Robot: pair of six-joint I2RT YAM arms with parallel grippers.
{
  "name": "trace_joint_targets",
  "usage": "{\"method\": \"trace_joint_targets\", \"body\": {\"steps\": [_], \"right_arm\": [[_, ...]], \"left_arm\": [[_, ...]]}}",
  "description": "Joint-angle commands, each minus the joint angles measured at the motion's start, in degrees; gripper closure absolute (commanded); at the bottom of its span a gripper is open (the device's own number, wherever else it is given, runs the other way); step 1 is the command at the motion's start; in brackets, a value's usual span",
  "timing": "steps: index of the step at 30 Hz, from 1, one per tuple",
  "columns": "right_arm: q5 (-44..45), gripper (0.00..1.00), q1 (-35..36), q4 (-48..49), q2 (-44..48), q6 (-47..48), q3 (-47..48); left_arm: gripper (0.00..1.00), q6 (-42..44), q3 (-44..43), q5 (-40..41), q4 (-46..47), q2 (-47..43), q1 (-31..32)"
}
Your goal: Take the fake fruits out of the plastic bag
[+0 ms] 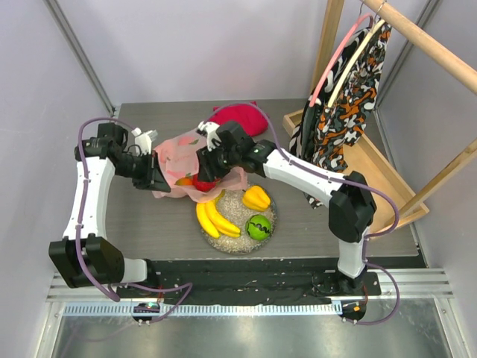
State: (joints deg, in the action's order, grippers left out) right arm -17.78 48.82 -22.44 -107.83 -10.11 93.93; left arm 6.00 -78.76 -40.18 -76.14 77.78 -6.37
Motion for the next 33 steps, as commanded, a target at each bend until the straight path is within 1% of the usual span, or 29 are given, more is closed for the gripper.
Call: {"method": "trace_joint_targets", "body": {"steps": [1, 2, 3, 5, 6, 9, 10, 12, 15, 16, 17, 18, 19, 20, 22, 28, 33], "right_arm": [[1.96, 0.44, -3.89, 1.25, -2.20, -10.36, 5.38], [2.57, 0.40, -4.69, 1.17, -3.08, -12.54, 5.91], [3.62, 0.32, -5.22, 1.34, -4.48, -13.61, 7.04], [6.43, 0.26, -6.89, 1.34, -6.15, -15.02, 9.24], [6.96, 0.21, -7.33, 1.43, -7.90, -15.29, 10.21], [5.57, 0.20, -8.56, 1.52, -9.41, -16.25, 13.28], [5.39, 0.21, -8.65, 2.13, -8.28, -16.26, 13.47], [2.24, 0.22, -8.65, 3.97, -6.52, -15.30, 13.12], [-5.23, 0.33, -8.56, 6.08, -2.48, -15.38, 10.58], [-6.90, 0.42, -8.48, 6.00, -0.99, -15.55, 9.88], [-9.87, 0.48, -8.13, 4.78, -0.54, -15.38, 8.30], [-10.86, 0.56, -7.78, 3.90, -0.10, -14.07, 7.59], [-12.00, 0.78, -7.69, 3.28, 0.77, -13.37, 6.54], [-13.06, 0.86, -7.60, 3.19, 1.39, -12.75, 3.83], [-13.16, 0.99, -7.60, 2.75, 1.83, -10.91, 1.88], [-14.30, 0.99, -6.46, -0.85, 0.60, -8.27, -1.20], [-12.37, 0.95, -4.96, -3.40, -0.62, -7.90, -2.87]], "left_arm": [[0.99, -0.73, 0.80, -2.09, -0.59, -2.89, 0.31], [0.99, -0.64, 0.80, -1.92, -0.68, -3.07, 0.31], [0.99, -0.55, 0.80, -1.83, -0.68, -3.24, 0.39], [0.99, -0.29, 0.71, -1.83, -0.77, -3.60, 0.31], [0.99, -0.20, 0.71, -1.91, -0.85, -3.86, 0.31], [0.99, 0.15, 0.45, -2.09, -1.29, -3.69, 0.39], [0.99, 0.15, 0.10, -2.00, -1.38, -3.60, 0.39], [0.99, 0.15, 0.19, -1.83, -1.38, -3.25, 0.48], [0.99, 0.07, 0.19, -2.09, -1.38, -2.20, 0.66], [0.99, -0.11, 0.19, -2.44, -1.38, -1.93, 0.66], [0.99, -0.29, -0.07, -2.79, -1.29, -1.75, 0.75], [0.99, -0.37, 0.01, -2.97, -1.29, -1.40, 0.66], [0.99, -0.64, -0.16, -3.41, -1.38, -1.31, 0.66], [0.99, -0.81, -0.34, -3.41, -0.95, -1.14, 0.66], [0.99, -0.73, -0.69, -3.50, -0.94, -0.70, 0.66], [0.99, -0.29, -3.33, -3.50, -1.73, 0.71, 0.75], [0.99, -0.11, -4.21, -3.32, -2.00, 0.80, 0.66]]}}
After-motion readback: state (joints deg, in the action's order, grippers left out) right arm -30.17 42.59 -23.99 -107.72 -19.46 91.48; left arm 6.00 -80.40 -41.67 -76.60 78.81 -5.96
